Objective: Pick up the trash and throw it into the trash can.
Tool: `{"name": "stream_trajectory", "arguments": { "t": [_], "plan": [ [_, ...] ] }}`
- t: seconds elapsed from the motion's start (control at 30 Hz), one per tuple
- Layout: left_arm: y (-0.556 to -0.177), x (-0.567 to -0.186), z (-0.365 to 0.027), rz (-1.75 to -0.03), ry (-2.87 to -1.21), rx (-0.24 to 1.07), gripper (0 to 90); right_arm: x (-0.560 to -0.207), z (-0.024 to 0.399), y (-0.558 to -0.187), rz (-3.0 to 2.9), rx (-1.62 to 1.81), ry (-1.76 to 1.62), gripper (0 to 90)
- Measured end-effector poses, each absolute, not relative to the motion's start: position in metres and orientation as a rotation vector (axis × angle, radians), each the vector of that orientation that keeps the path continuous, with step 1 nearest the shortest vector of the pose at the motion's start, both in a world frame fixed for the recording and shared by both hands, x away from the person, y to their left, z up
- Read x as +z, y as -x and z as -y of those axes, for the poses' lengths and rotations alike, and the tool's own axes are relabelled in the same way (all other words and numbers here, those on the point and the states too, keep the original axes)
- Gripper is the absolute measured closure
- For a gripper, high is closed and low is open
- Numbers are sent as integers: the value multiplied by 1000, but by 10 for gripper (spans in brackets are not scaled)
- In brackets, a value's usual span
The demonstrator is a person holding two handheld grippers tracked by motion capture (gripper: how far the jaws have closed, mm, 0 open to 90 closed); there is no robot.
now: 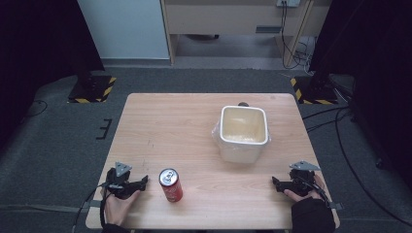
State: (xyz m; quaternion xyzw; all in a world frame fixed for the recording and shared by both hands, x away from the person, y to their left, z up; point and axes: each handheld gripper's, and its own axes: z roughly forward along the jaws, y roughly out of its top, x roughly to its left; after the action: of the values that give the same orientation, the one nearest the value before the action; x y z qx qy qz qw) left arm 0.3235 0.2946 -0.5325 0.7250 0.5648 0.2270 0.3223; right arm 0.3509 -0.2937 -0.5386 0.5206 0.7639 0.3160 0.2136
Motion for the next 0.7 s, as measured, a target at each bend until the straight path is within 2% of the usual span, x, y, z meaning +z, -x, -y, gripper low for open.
{"name": "stream_trajectory", "arguments": {
  "t": [0.23, 0.43, 0.7],
  "plan": [
    [-315, -519, -302, -1467, -1782, 634, 182, -539, 294, -351, -2118, 880, -1444, 11],
    [-301, -500, -308, -1420, -1655, 702, 179, -539, 295, -352, -2120, 884, -1443, 12],
    [-288, -484, -312, -1355, -1568, 747, 177, -539, 294, -352, -2119, 883, -1443, 12]
  ]
}}
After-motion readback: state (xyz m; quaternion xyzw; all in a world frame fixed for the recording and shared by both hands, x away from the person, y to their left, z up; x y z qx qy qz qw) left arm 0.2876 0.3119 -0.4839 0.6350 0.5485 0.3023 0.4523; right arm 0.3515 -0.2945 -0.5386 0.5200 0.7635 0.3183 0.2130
